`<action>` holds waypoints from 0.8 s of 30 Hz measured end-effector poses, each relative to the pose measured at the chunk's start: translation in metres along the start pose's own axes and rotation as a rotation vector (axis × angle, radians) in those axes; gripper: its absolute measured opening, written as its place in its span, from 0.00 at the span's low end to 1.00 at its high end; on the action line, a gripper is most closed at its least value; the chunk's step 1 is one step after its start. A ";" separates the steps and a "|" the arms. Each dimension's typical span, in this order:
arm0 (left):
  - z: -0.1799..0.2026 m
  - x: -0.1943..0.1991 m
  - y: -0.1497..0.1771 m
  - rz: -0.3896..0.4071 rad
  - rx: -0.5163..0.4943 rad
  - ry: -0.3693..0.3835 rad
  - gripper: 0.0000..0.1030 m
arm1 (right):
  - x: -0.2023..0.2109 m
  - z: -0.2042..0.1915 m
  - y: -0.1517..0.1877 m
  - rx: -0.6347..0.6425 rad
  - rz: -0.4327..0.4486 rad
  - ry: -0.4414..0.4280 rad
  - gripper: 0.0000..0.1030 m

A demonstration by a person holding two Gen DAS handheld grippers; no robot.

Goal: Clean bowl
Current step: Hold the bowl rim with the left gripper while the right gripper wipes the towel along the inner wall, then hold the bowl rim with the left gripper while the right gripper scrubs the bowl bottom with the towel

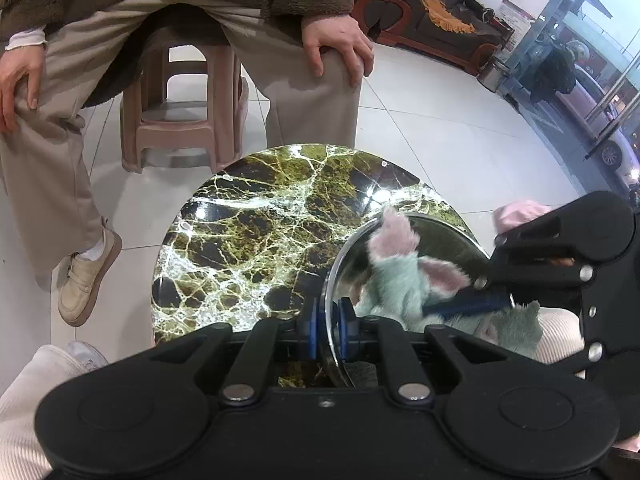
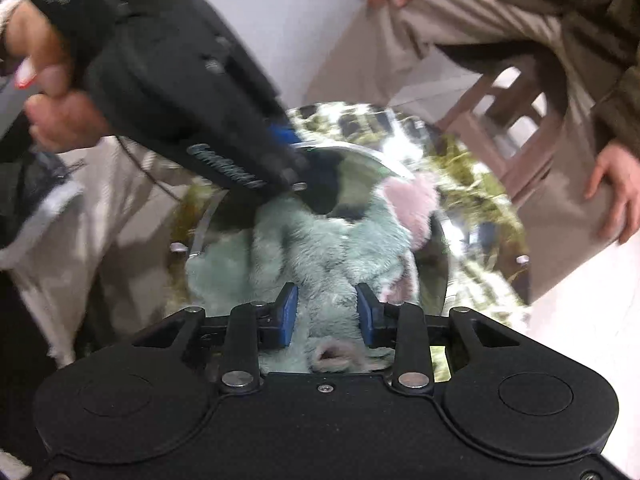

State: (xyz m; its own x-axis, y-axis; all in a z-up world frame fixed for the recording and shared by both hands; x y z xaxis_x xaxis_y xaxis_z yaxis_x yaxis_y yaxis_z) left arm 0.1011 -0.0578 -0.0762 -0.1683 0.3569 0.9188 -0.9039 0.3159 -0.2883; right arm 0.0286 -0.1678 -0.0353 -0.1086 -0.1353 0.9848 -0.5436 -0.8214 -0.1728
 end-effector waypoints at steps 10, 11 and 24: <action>0.000 0.000 0.003 0.000 -0.010 -0.025 0.10 | 0.001 0.016 -0.009 -0.049 0.024 0.072 0.28; 0.000 0.000 0.003 0.000 -0.008 -0.024 0.10 | 0.001 0.014 -0.006 -0.049 0.009 0.064 0.29; 0.003 0.001 0.011 0.004 0.018 -0.059 0.11 | 0.000 0.004 -0.022 -0.049 0.021 0.065 0.29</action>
State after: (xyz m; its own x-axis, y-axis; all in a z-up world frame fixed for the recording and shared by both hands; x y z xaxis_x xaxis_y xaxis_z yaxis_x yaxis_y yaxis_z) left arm 0.0900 -0.0569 -0.0772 -0.1942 0.3052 0.9323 -0.9100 0.2988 -0.2873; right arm 0.0438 -0.1516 -0.0319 -0.1737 -0.1144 0.9781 -0.5806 -0.7904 -0.1955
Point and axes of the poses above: each gripper's, at about its wrist camera, not at the fingertips, and x roughly against the way its jaws point, z to its right, y to its underside, the point moved 4 cm from there along -x, roughly the way its jaws point, and after that the axes turned 14 degrees about -z, right-handed, at the moved point
